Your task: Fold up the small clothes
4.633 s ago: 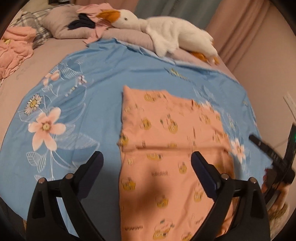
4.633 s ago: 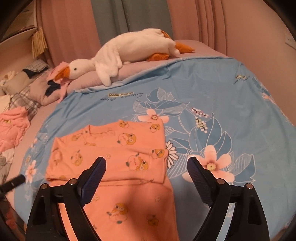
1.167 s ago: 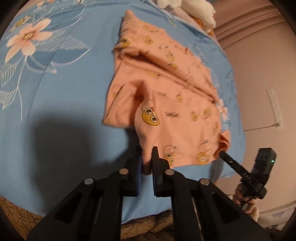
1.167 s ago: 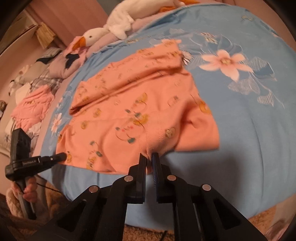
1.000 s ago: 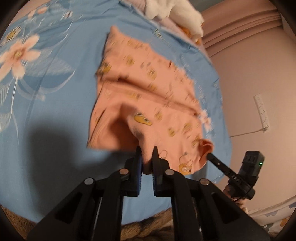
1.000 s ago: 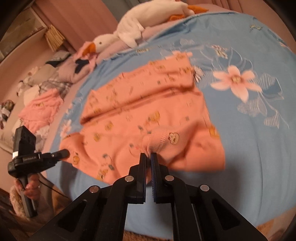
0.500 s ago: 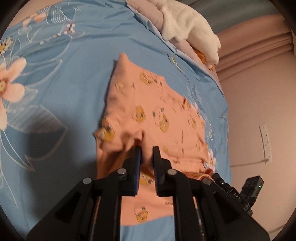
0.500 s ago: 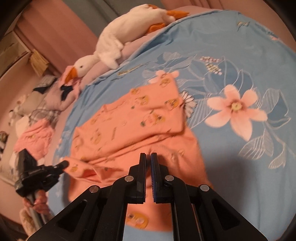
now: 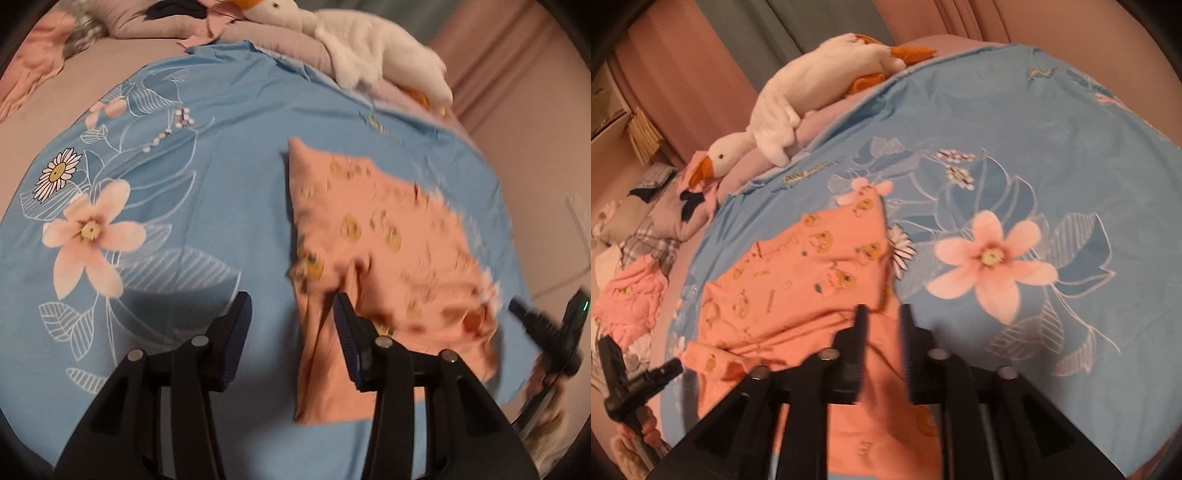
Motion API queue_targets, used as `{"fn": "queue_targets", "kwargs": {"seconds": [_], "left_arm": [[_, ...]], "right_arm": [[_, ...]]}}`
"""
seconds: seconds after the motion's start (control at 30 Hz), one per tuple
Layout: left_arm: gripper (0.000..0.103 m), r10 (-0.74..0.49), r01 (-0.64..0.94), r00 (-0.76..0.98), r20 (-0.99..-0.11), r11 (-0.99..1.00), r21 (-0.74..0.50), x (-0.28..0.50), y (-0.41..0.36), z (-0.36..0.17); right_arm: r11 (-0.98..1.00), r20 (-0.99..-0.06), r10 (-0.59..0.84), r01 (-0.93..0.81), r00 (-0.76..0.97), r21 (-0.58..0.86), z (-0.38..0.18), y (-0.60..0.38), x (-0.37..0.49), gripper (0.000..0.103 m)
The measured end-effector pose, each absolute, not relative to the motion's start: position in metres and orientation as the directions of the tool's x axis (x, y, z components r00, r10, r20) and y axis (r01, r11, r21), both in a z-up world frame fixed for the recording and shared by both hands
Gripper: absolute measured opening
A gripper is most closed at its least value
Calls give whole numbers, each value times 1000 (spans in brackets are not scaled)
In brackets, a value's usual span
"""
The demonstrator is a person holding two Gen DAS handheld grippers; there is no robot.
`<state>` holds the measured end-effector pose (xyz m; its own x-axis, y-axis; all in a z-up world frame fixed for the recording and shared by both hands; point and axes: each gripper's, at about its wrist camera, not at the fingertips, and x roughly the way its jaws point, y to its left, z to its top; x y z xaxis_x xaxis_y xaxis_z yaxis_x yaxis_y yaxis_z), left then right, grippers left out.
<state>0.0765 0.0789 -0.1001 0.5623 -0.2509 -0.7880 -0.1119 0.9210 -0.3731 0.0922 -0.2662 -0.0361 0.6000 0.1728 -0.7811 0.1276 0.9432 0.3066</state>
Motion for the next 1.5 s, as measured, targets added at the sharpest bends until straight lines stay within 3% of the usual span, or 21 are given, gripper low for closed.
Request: {"fn": "queue_targets", "kwargs": {"seconds": [0.03, 0.07, 0.3, 0.6, 0.63, 0.77, 0.97, 1.07, 1.1, 1.13, 1.3, 1.5], "left_arm": [[42, -262, -89, 556, -789, 925, -370, 74, 76, -103], [42, -280, -53, 551, -787, 929, -367, 73, 71, -106], [42, -287, 32, 515, -808, 948, -317, 93, 41, -121], [41, -293, -18, 504, -813, 937, -349, 104, 37, -122], [39, -293, -19, 507, -811, 936, -350, 103, 37, -121], [9, -283, -24, 515, -809, 939, -343, 102, 35, -121], [5, -256, -17, 548, -796, 948, -317, 96, 25, -111], [5, -286, -9, 579, -763, 934, -357, 84, 27, -99], [5, -296, -11, 588, -752, 927, -374, 79, 29, -95], [5, -309, -8, 592, -745, 922, -388, 76, 29, -93], [5, -353, 21, 608, -711, 903, -430, 48, 32, -78], [5, -373, -23, 570, -732, 883, -468, 26, 42, -91]], "right_arm": [[943, -786, 175, 127, 593, 306, -38, -268, 91, 44], [944, -789, 180, 122, 588, 306, -40, -269, 90, 46], [960, -830, 195, 70, 523, 270, -56, -261, 82, 46], [967, -858, 217, 15, 466, 253, -71, -249, 74, 46], [970, -861, 210, 10, 463, 242, -71, -247, 73, 46], [976, -868, 195, -6, 458, 216, -72, -241, 63, 48], [980, -869, 184, -20, 459, 197, -75, -240, 53, 51], [976, -855, 206, -29, 476, 218, -71, -240, 54, 39], [973, -850, 220, -49, 478, 224, -70, -238, 54, 23], [972, -848, 226, -57, 479, 227, -69, -235, 54, 18], [962, -823, 273, -133, 499, 238, -58, -218, 42, 15], [929, -810, 352, -278, 468, 244, -54, -187, 34, 15]]}}
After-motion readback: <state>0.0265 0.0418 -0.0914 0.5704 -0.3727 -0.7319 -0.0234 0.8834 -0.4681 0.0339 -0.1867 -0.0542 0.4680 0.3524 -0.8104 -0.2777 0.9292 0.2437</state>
